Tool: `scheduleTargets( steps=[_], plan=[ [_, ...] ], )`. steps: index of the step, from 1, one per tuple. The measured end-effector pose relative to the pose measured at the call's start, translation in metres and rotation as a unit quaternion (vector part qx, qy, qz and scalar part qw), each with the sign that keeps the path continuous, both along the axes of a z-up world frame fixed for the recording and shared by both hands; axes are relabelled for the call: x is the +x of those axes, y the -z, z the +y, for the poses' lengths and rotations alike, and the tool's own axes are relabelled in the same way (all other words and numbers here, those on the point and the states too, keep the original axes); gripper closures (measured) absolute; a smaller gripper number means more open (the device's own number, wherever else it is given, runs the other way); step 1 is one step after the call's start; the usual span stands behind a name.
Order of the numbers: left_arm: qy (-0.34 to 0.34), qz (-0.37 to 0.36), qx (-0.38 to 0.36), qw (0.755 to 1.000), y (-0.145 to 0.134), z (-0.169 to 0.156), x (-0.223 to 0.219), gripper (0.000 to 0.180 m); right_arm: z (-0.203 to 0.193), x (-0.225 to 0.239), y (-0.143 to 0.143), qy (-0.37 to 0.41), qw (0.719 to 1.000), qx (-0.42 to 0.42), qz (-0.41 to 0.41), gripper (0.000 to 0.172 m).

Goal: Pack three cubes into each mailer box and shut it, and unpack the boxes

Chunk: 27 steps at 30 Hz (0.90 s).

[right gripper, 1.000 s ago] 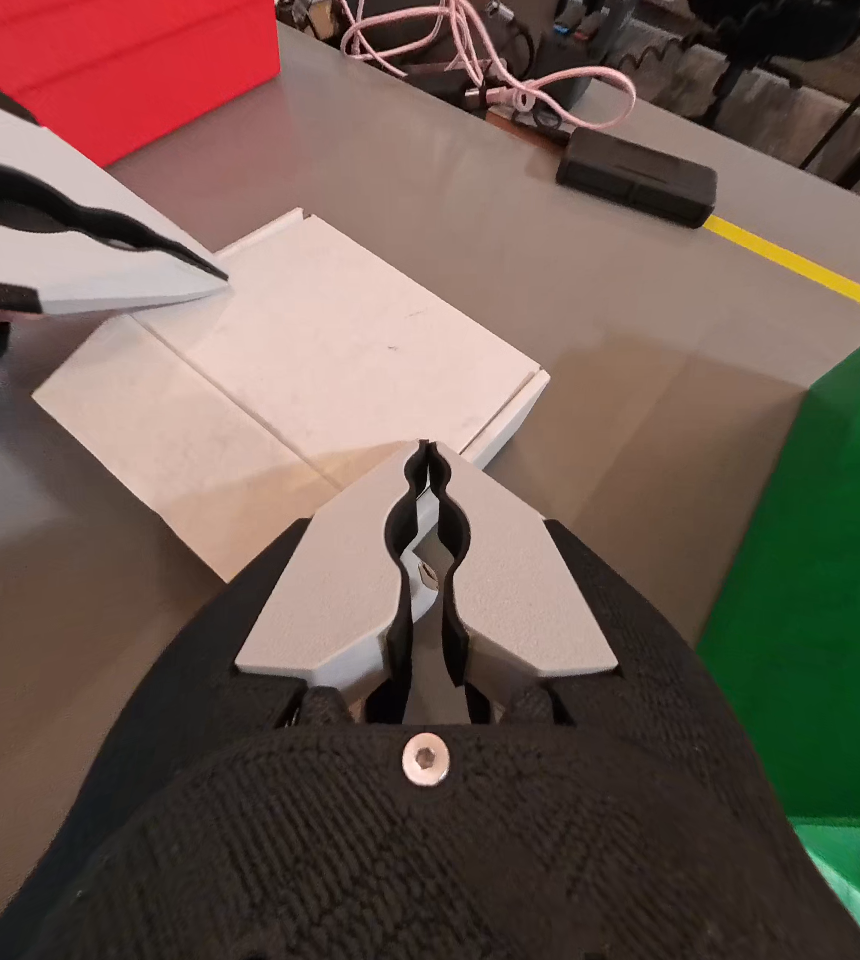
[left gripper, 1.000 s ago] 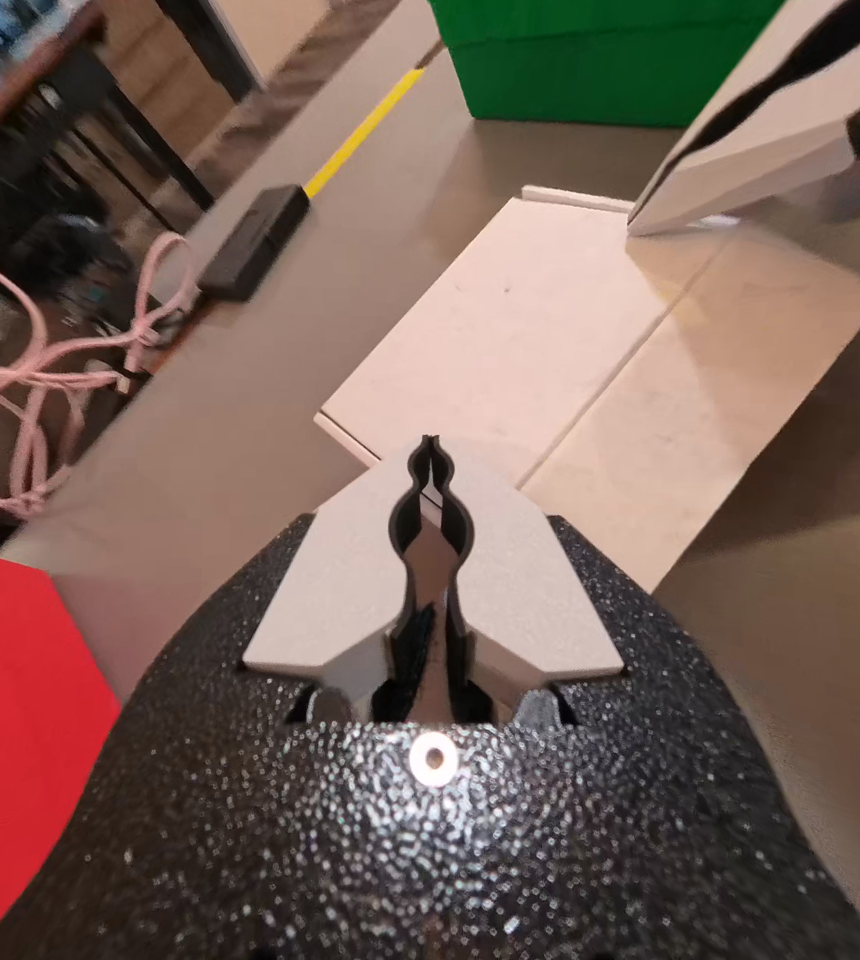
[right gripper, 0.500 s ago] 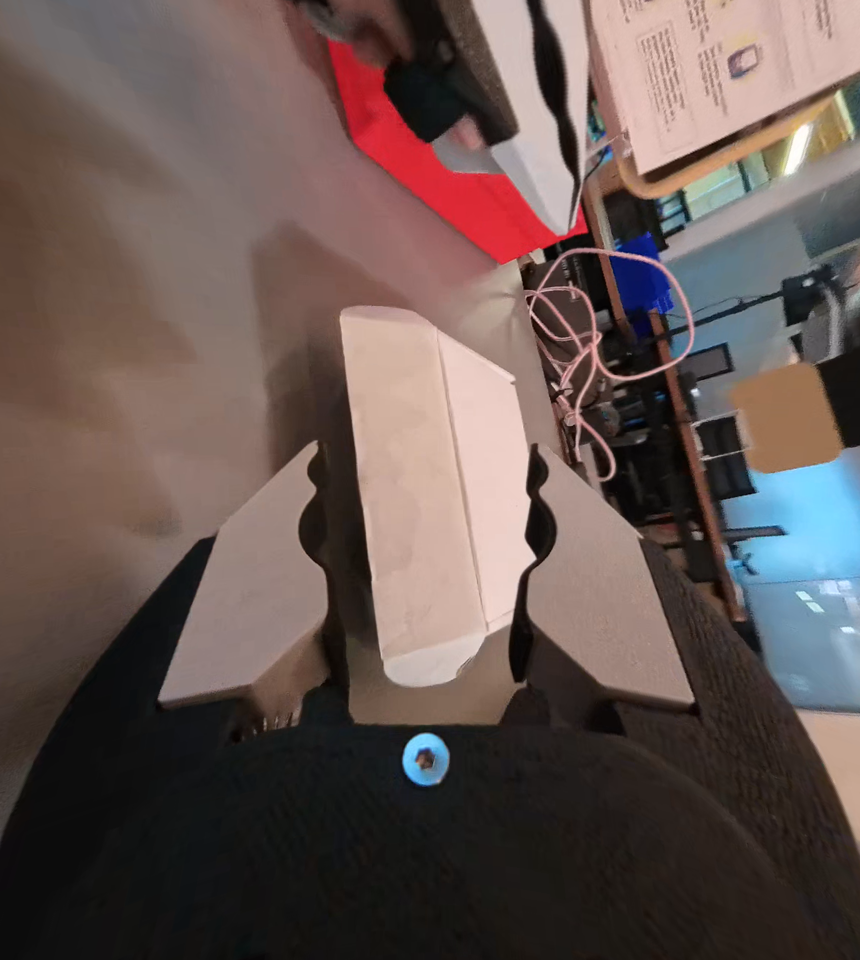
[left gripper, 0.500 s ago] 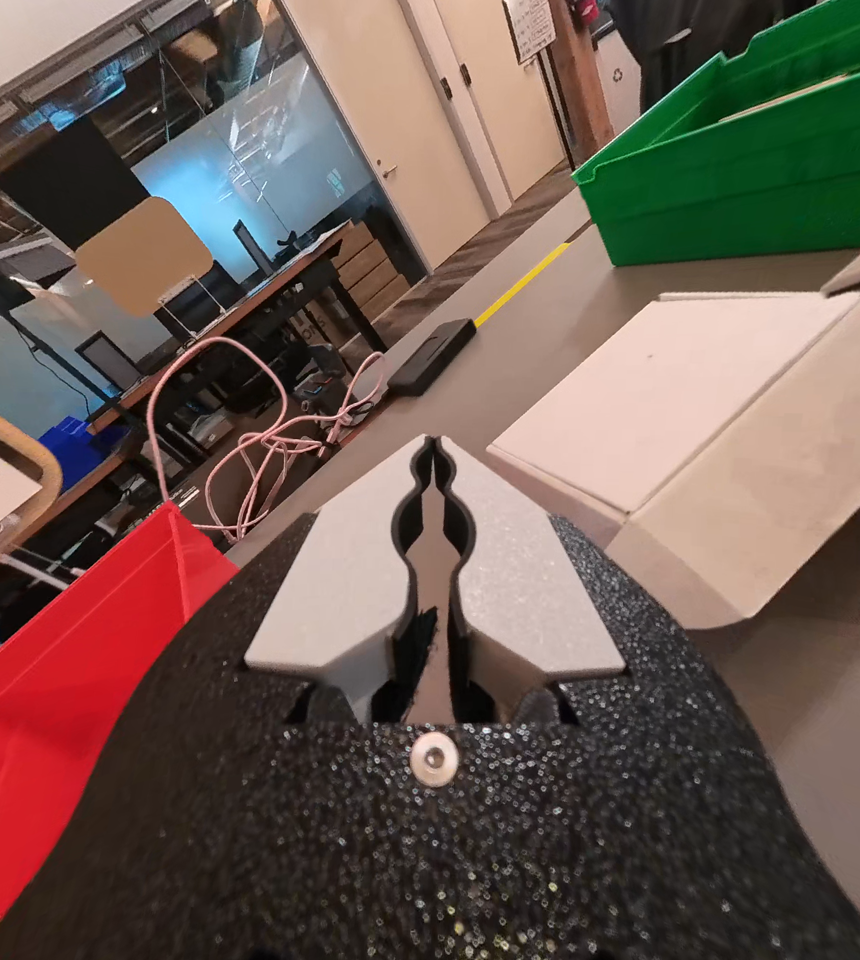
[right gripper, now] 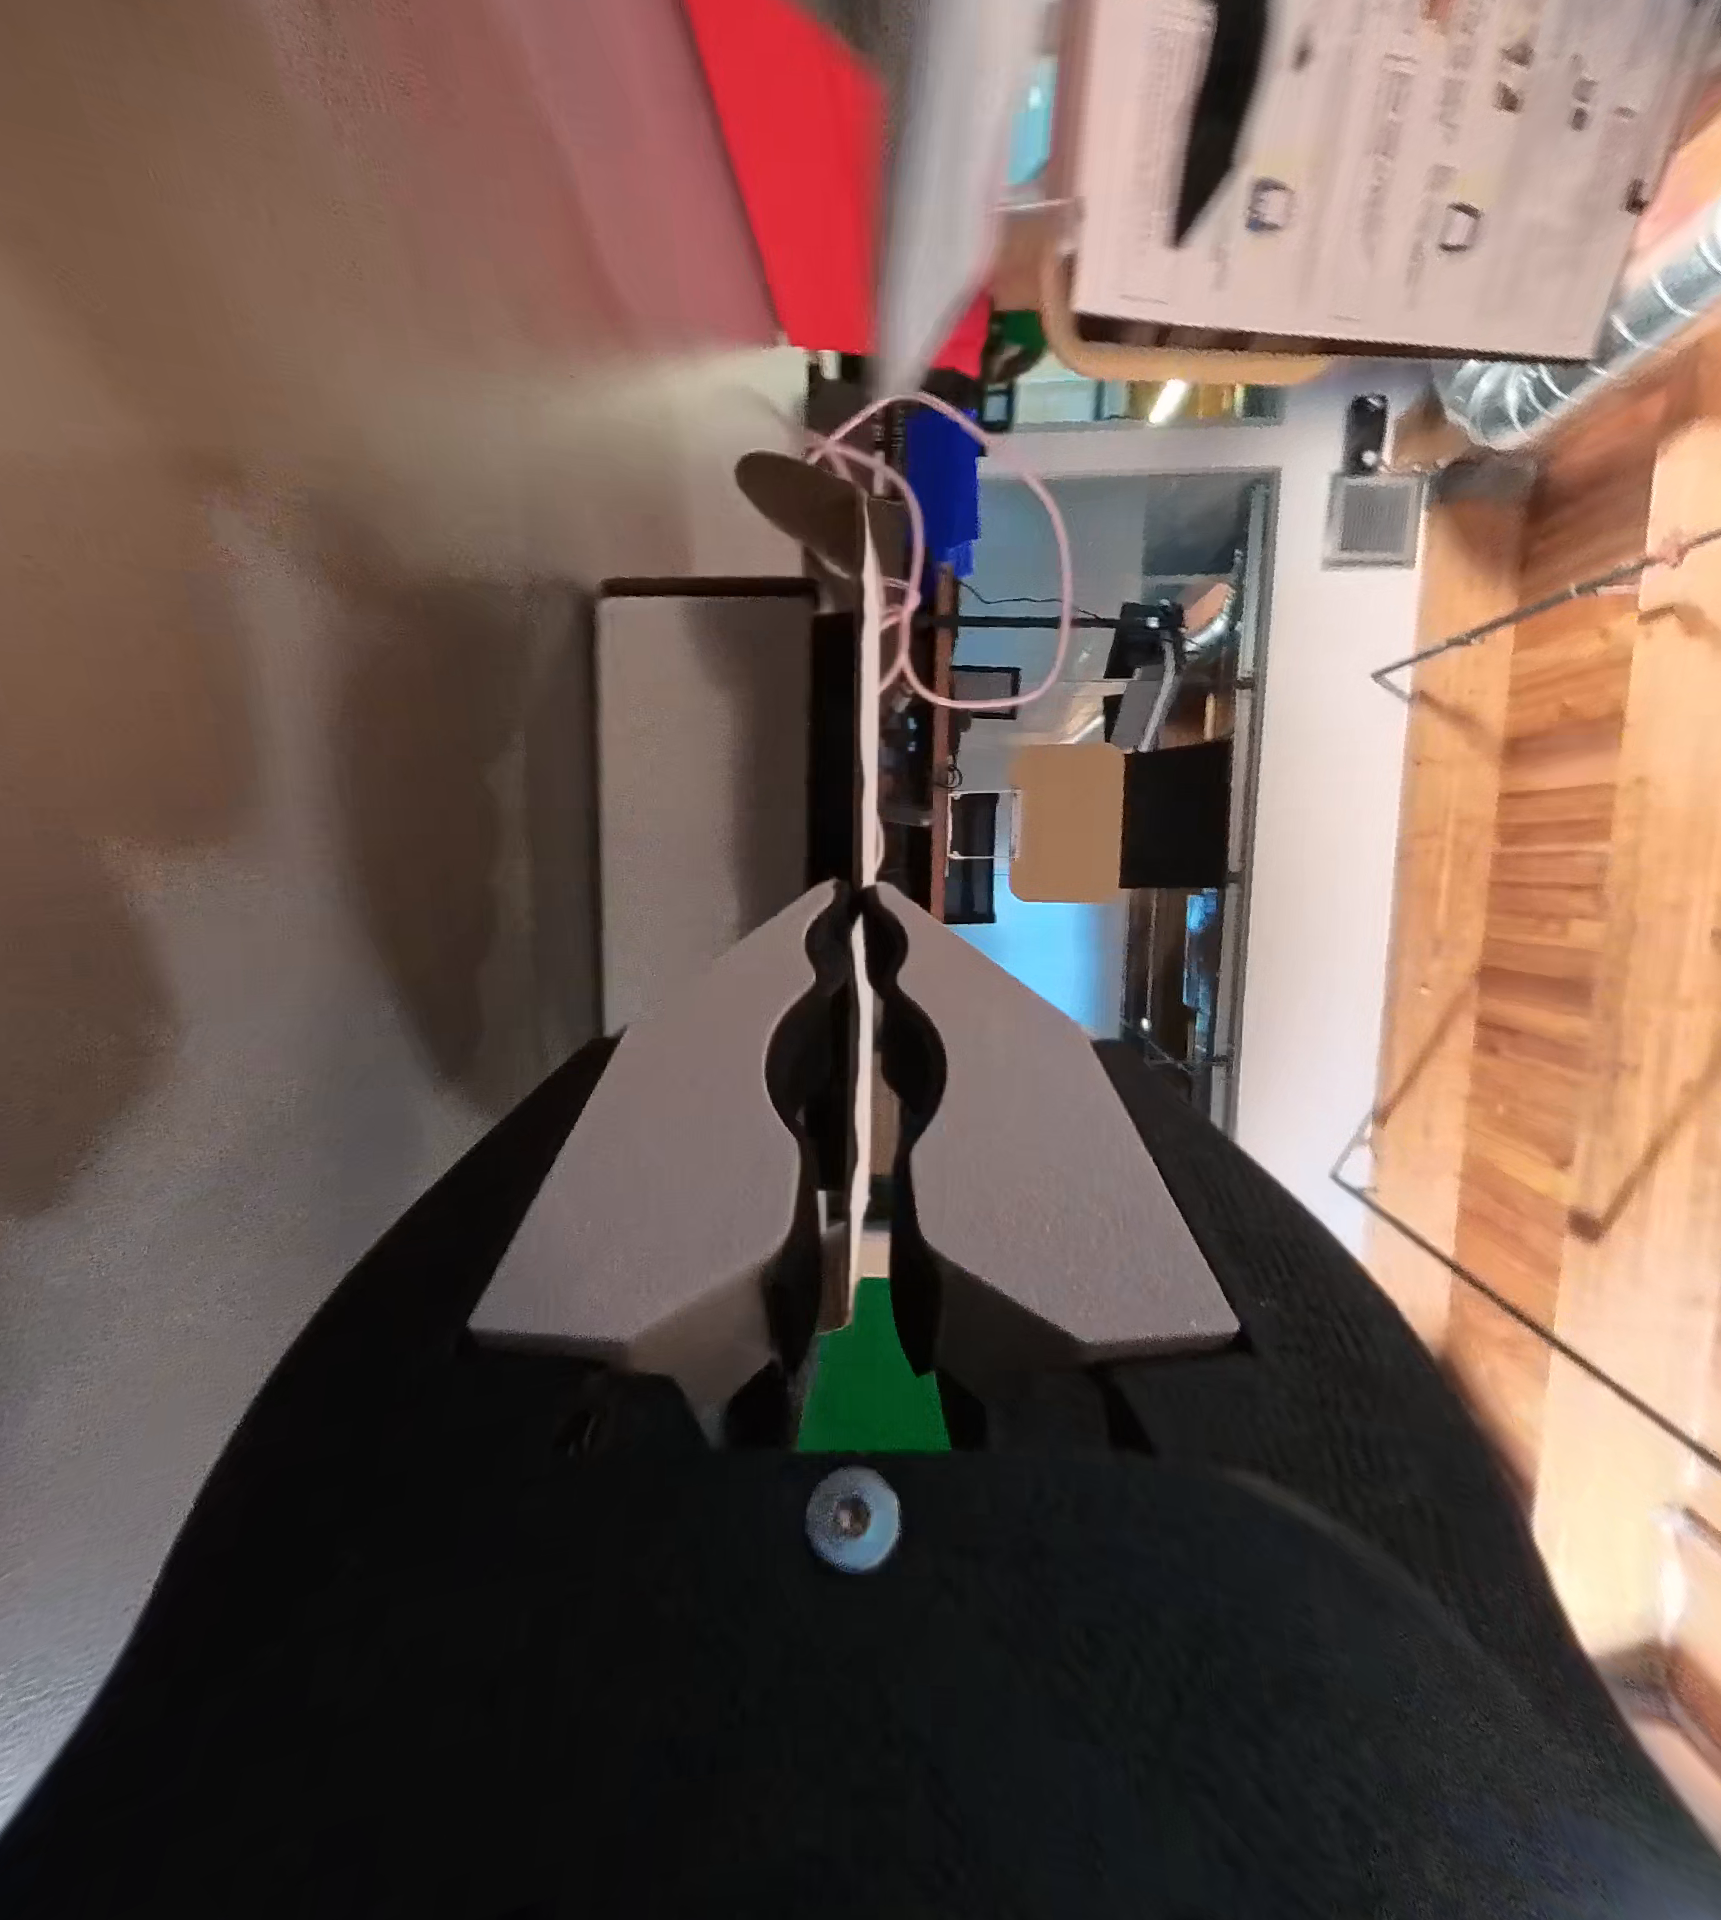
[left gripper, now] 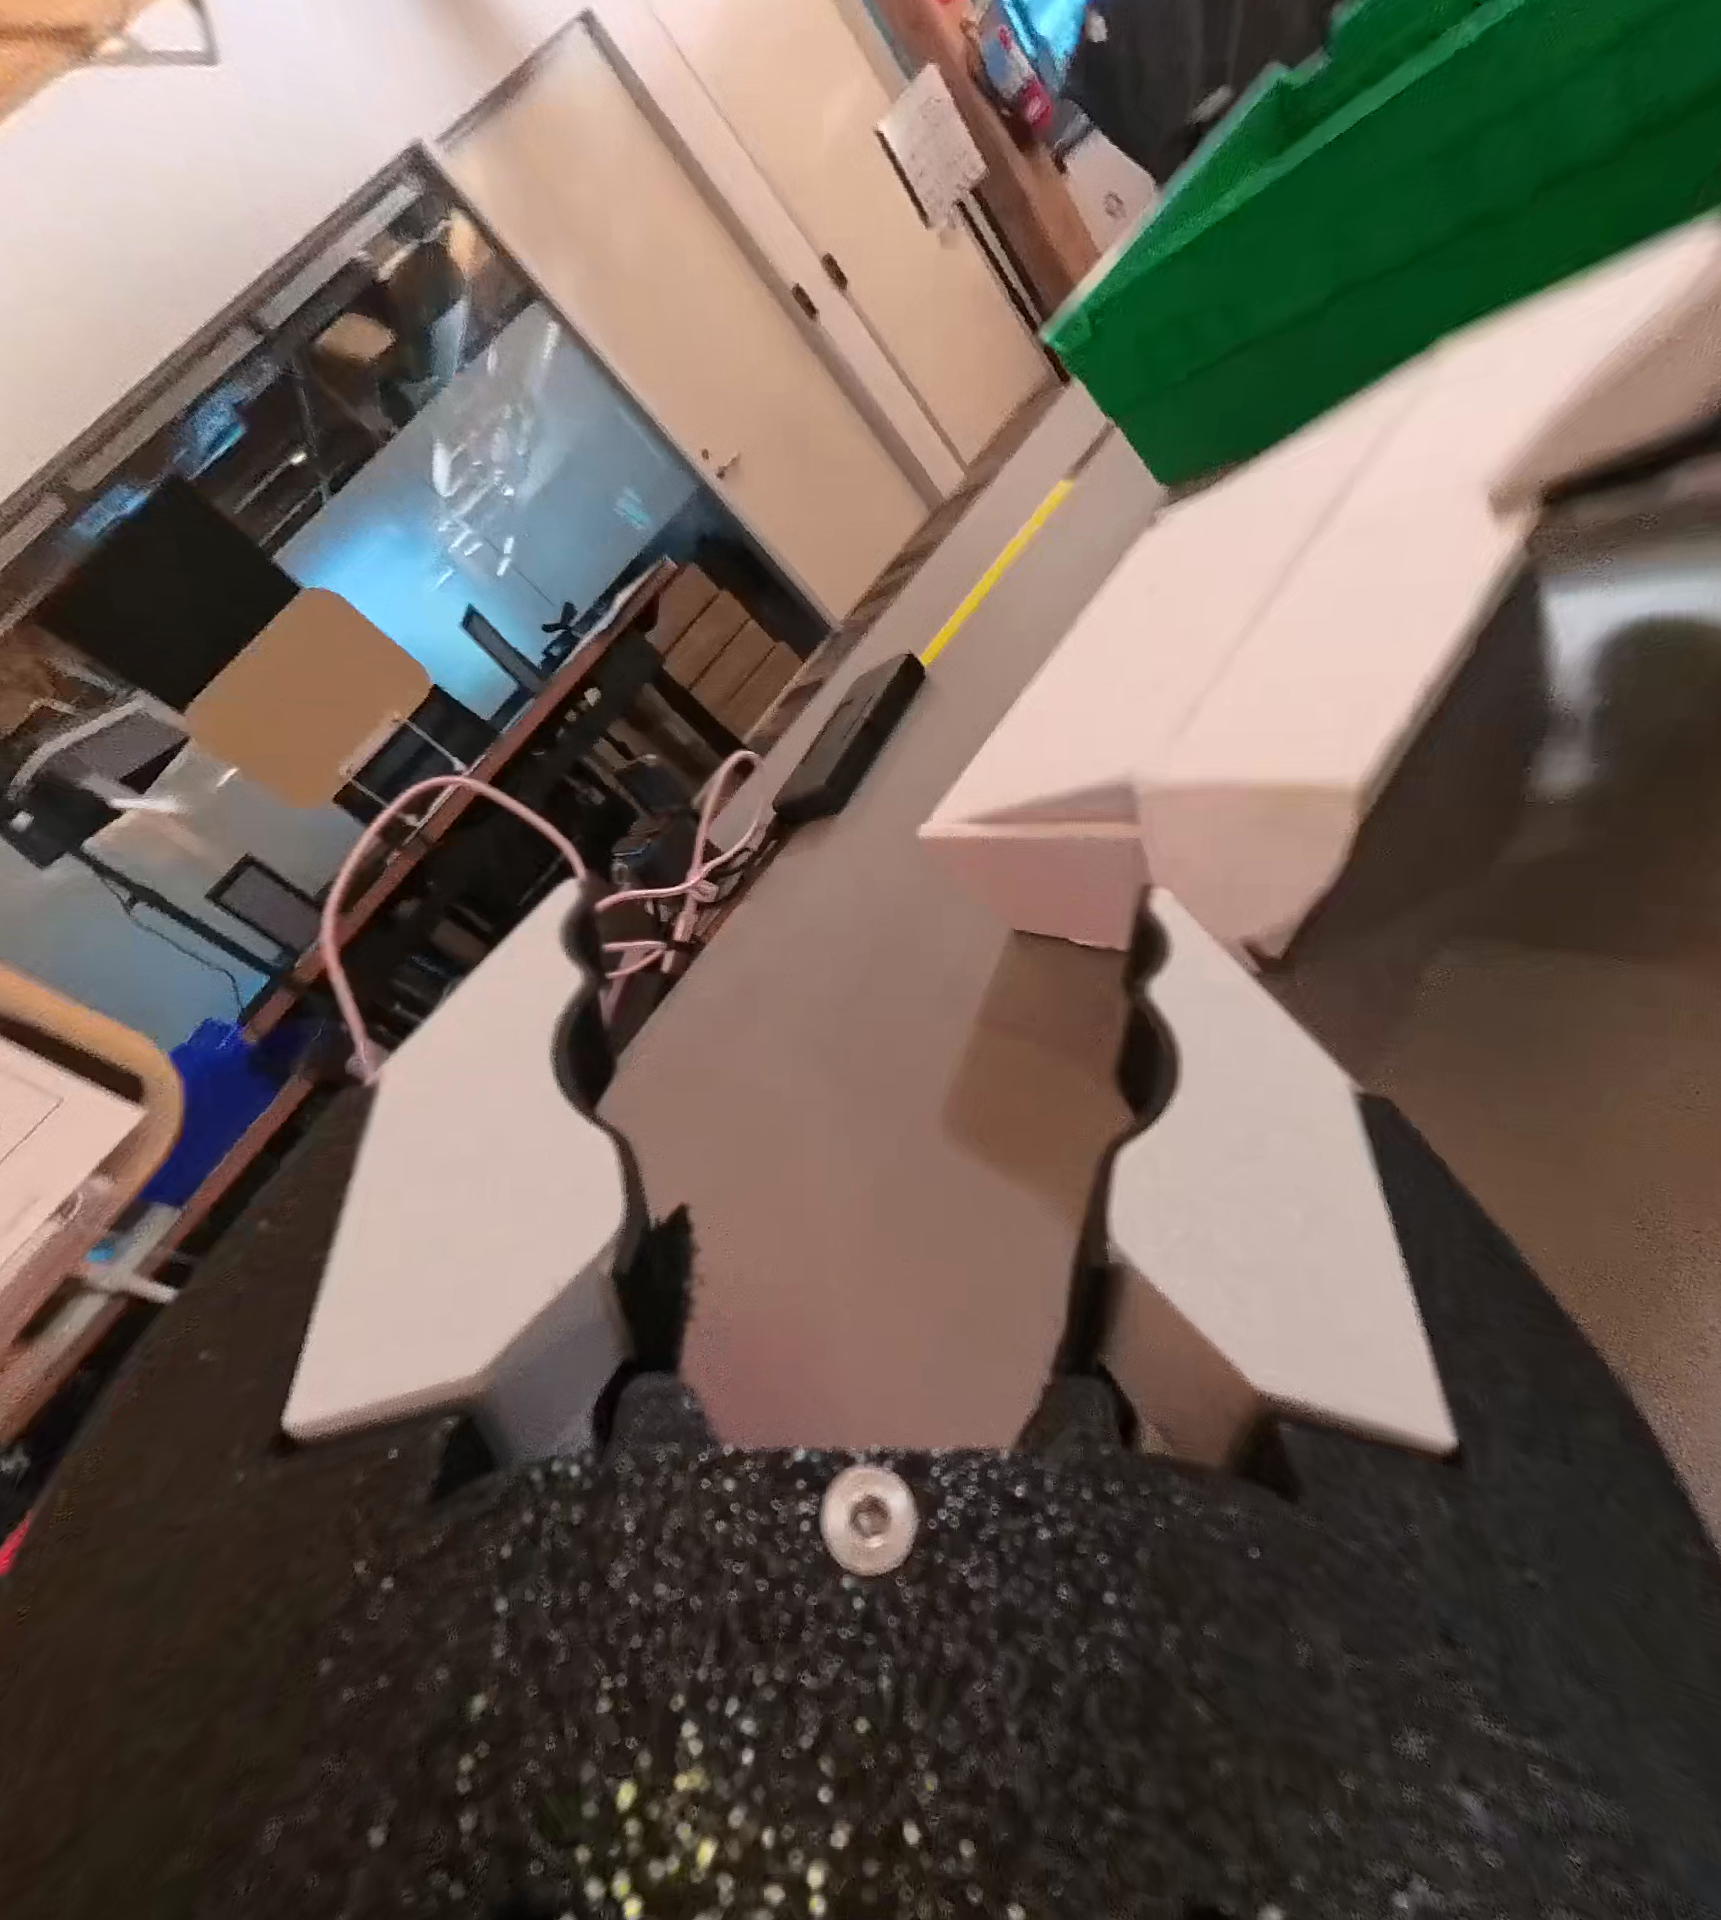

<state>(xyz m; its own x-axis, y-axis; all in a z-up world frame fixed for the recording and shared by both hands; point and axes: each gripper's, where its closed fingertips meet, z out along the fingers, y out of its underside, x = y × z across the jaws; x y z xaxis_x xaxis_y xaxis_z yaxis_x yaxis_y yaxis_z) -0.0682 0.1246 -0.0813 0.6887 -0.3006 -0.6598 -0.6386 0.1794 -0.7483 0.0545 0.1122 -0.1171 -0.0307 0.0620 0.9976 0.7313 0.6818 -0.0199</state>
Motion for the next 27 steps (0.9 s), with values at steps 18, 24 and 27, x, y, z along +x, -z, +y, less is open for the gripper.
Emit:
scheduleTargets(
  steps=[18, 24, 27],
  plan=[
    [0.19, 0.222, 0.025, 0.956, 0.066, 0.042, 0.079, 0.116, 0.017, 0.011, 0.019, -0.018, 0.998, -0.059, -0.004, 0.169],
    [0.191, 0.253, 0.047, 0.947, 0.069, 0.042, 0.083, 0.129, 0.014, 0.007, 0.014, -0.043, 0.993, -0.103, 0.038, 0.125],
    [0.183, 0.238, 0.027, 0.954, 0.065, 0.045, 0.083, 0.131, 0.022, 0.005, 0.013, -0.029, 0.992, -0.114, 0.05, 0.086]
  ],
)
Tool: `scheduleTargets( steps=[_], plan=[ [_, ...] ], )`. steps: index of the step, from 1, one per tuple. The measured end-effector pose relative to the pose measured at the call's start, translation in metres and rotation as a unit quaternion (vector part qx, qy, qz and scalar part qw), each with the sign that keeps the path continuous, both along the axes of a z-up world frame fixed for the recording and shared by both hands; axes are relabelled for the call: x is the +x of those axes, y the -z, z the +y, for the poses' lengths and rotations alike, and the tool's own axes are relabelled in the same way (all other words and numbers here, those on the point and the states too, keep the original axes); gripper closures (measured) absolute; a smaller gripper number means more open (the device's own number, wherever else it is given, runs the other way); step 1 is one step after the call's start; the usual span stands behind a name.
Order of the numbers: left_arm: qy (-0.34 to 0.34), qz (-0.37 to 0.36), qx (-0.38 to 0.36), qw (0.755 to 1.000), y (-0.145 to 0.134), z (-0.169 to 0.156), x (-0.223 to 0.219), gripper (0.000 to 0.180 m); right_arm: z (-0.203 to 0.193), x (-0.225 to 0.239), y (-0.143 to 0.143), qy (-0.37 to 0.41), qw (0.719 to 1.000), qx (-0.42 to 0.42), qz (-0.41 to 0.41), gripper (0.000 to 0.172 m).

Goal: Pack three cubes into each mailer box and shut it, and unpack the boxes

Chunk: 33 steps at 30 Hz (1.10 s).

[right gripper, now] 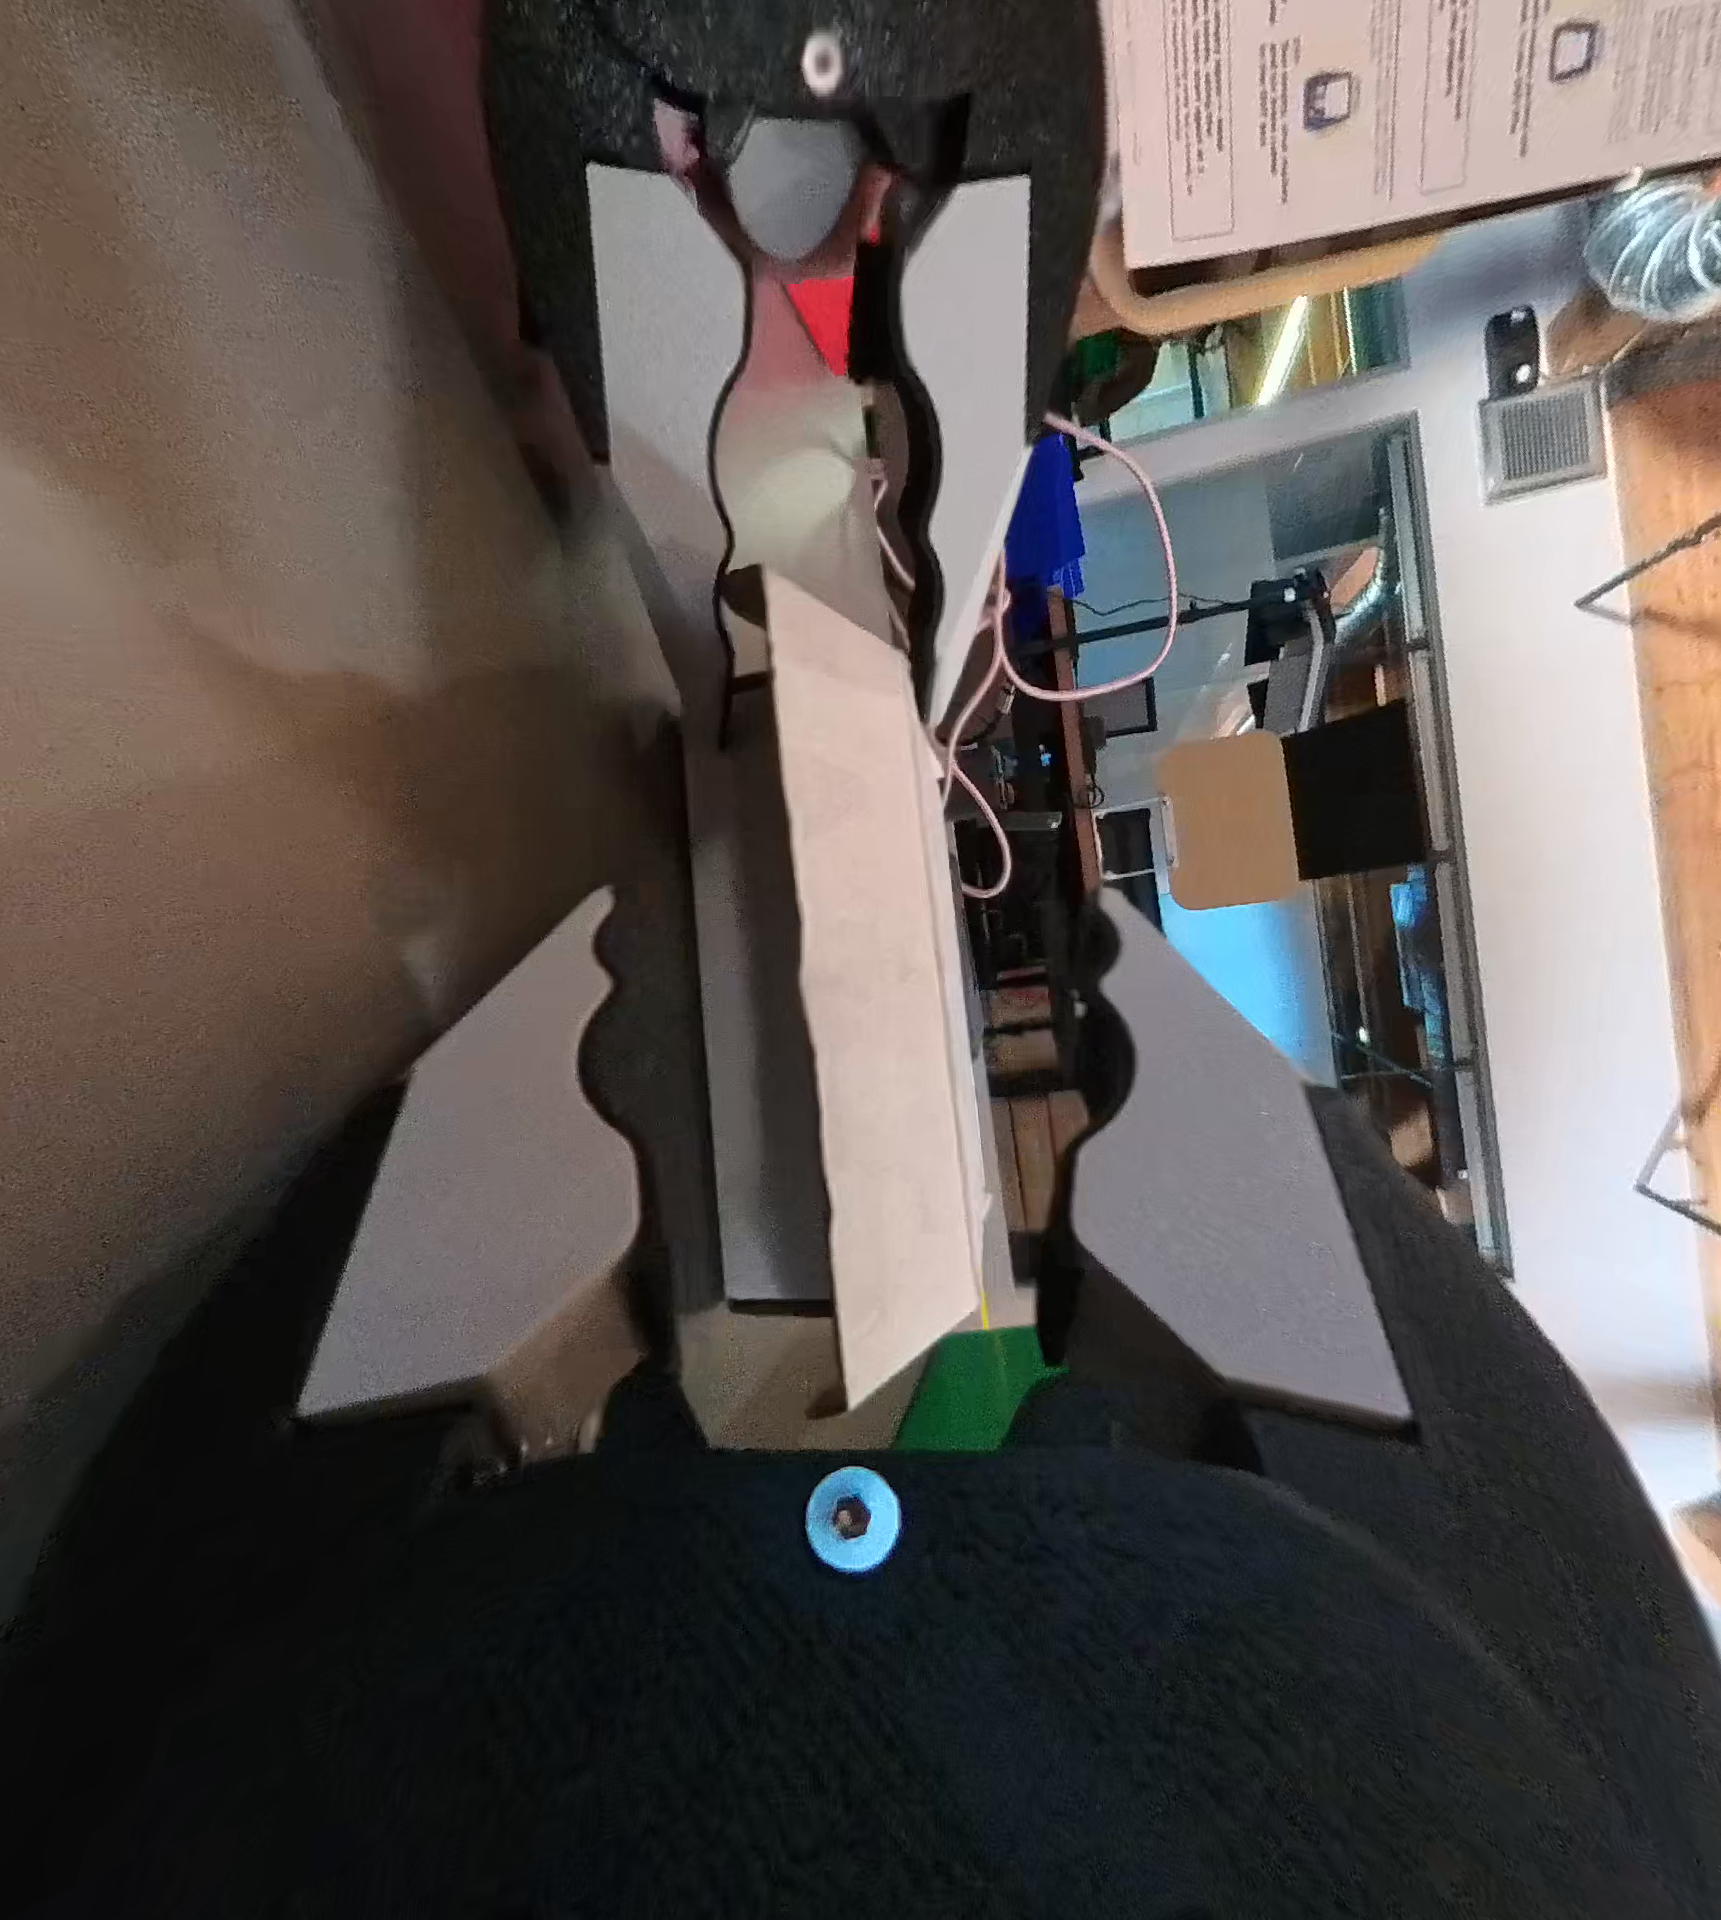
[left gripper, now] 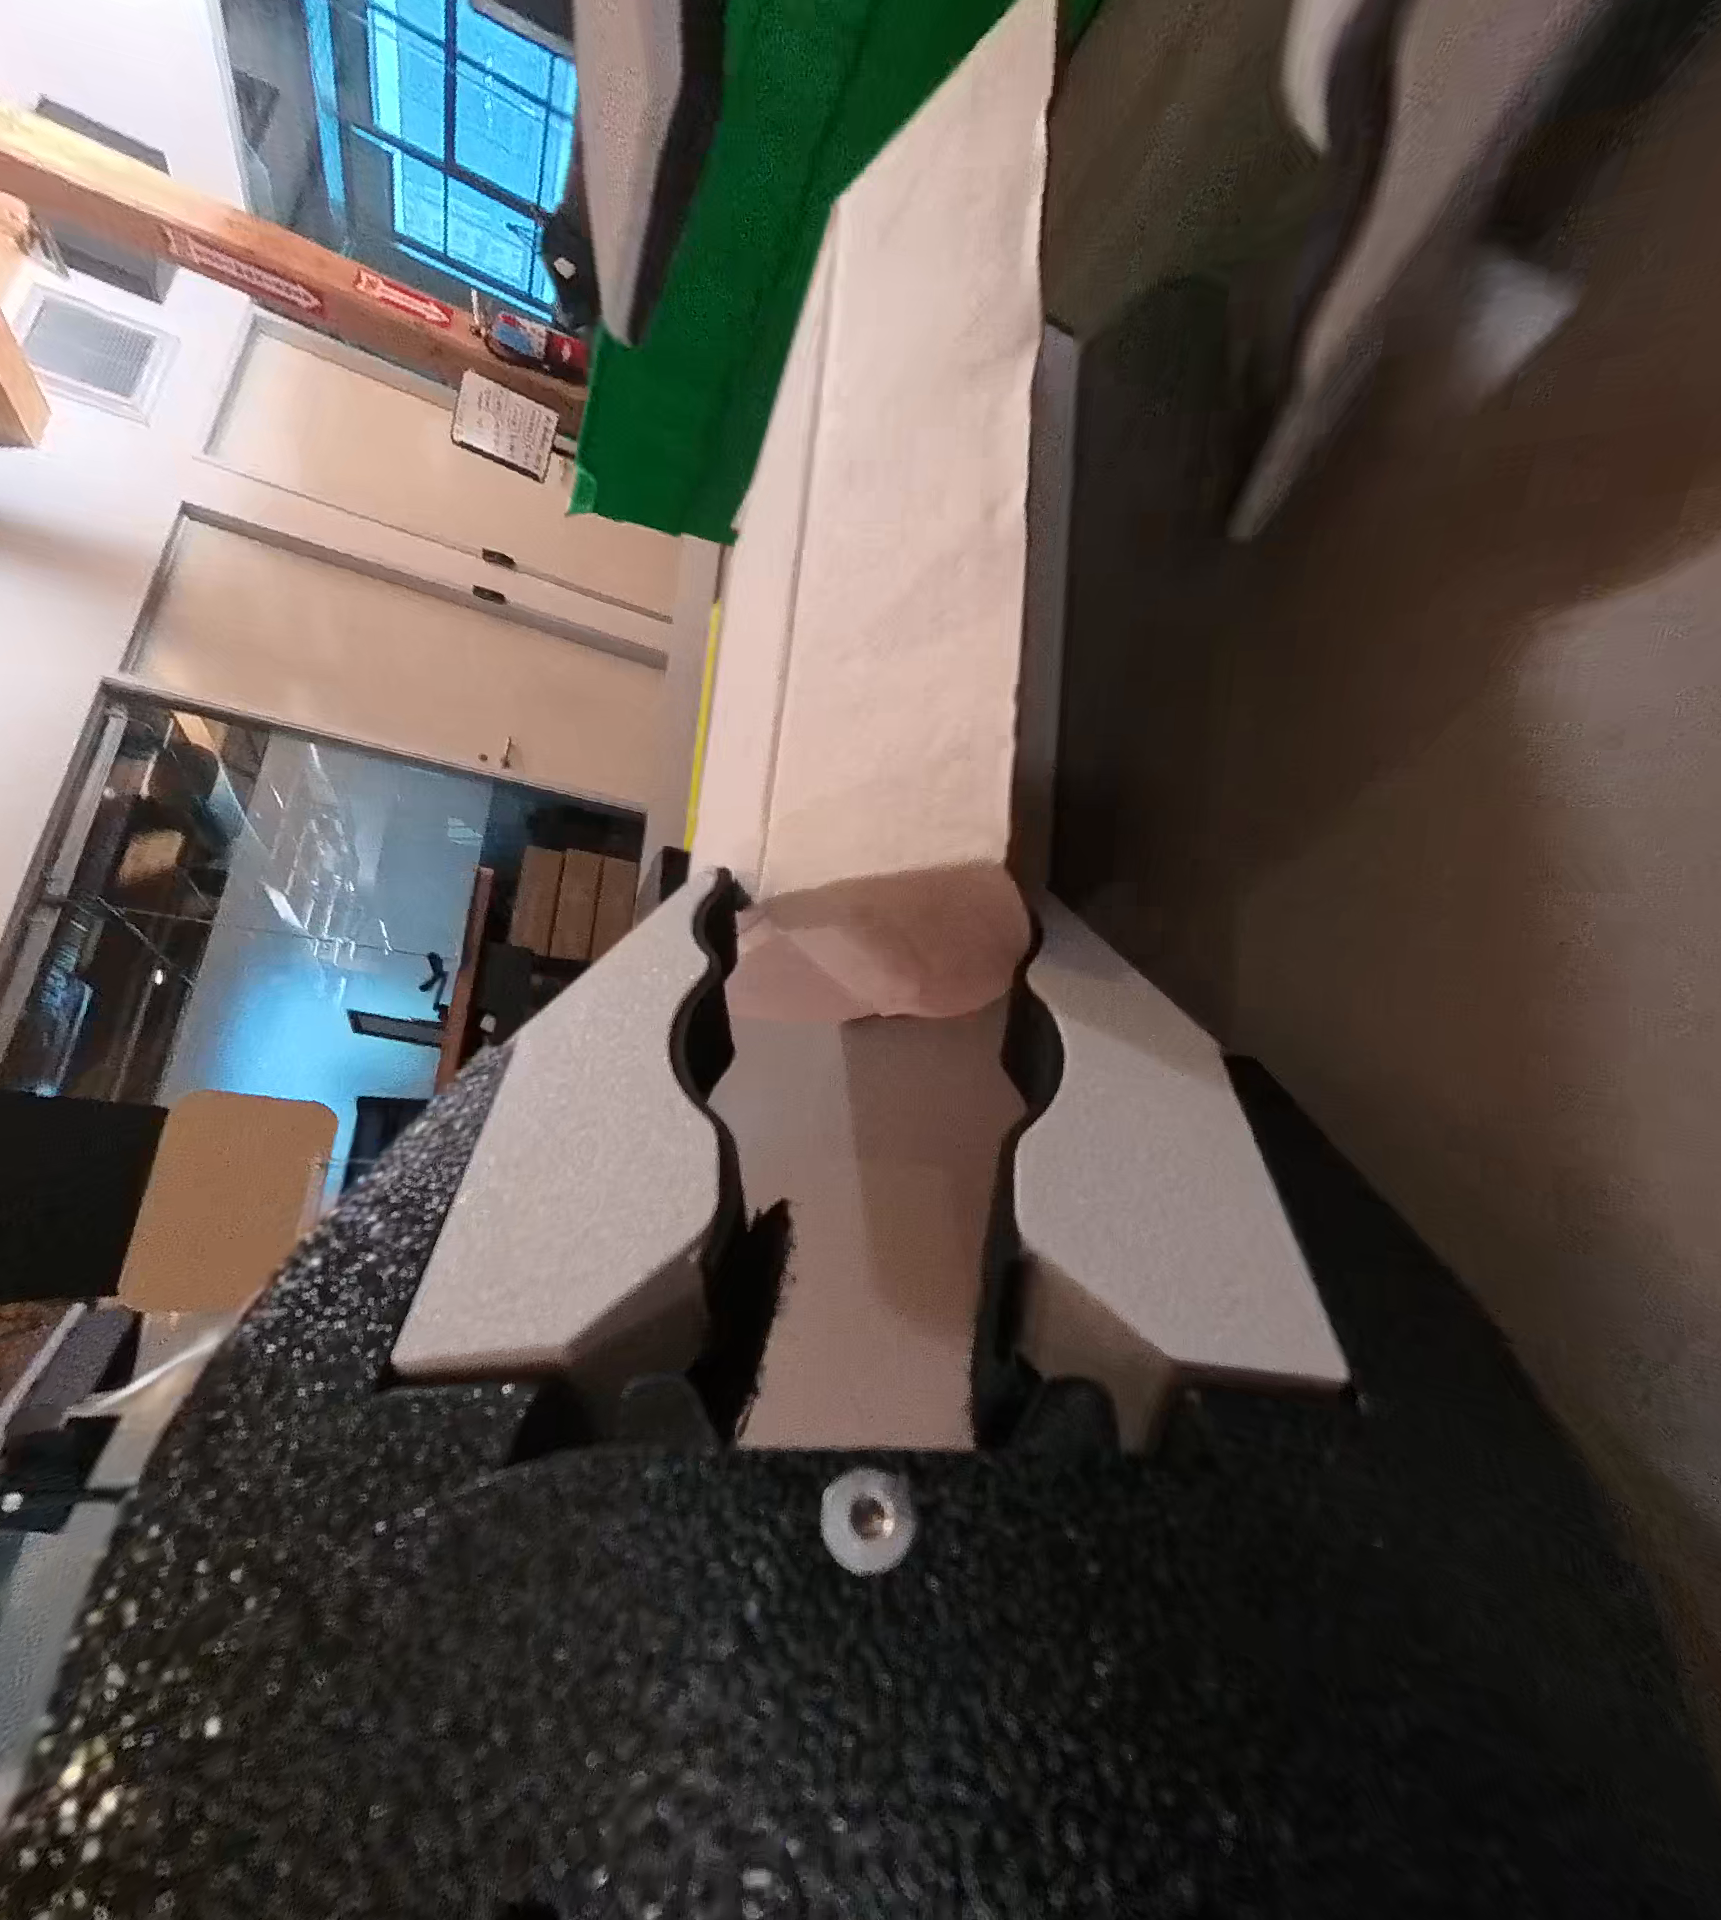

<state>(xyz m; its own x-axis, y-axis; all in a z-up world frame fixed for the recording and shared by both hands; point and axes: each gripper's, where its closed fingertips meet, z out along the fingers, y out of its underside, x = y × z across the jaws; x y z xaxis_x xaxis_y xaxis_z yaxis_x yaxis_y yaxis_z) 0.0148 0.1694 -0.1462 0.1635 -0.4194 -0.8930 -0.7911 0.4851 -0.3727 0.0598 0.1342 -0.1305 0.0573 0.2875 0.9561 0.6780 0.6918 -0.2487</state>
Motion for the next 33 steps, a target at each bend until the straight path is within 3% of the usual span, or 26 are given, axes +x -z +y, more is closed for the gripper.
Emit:
scheduleTargets(
  steps=[2, 7, 11, 15, 18, 23, 30, 33],
  plan=[
    [-0.011, -0.029, 0.0, 1.0, -0.013, 0.003, 0.0, 0.14, 0.009, 0.0, 0.002, 0.018, 1.0, -0.002, -0.006, 0.074],
    [-0.003, -0.11, -0.065, 0.992, -0.041, 0.003, 0.001, 0.157, 0.044, 0.003, -0.001, 0.078, 0.997, -0.001, -0.026, 0.064],
    [0.011, -0.133, -0.087, 0.987, -0.042, 0.0, -0.001, 0.157, 0.061, 0.005, 0.002, 0.096, 0.995, -0.013, -0.036, 0.068],
    [0.03, -0.11, -0.098, 0.989, -0.032, -0.007, -0.001, 0.147, 0.059, 0.003, 0.008, 0.086, 0.994, 0.005, -0.065, 0.088],
    [0.035, -0.094, -0.095, 0.99, -0.025, -0.012, -0.002, 0.124, 0.056, 0.004, 0.013, 0.086, 0.993, 0.012, -0.08, 0.109],
    [0.014, -0.075, -0.081, 0.994, -0.019, -0.01, -0.013, 0.09, 0.046, 0.003, -0.003, 0.071, 0.993, 0.067, -0.066, 0.17],
    [-0.005, -0.049, -0.052, 0.997, -0.012, -0.002, -0.02, 0.077, 0.036, 0.008, -0.014, 0.039, 0.998, -0.041, -0.012, 0.171],
    [-0.011, -0.022, -0.037, 0.999, -0.007, 0.0, -0.02, 0.08, 0.023, 0.007, -0.013, -0.007, 0.996, -0.091, 0.0, 0.171]
  ],
)
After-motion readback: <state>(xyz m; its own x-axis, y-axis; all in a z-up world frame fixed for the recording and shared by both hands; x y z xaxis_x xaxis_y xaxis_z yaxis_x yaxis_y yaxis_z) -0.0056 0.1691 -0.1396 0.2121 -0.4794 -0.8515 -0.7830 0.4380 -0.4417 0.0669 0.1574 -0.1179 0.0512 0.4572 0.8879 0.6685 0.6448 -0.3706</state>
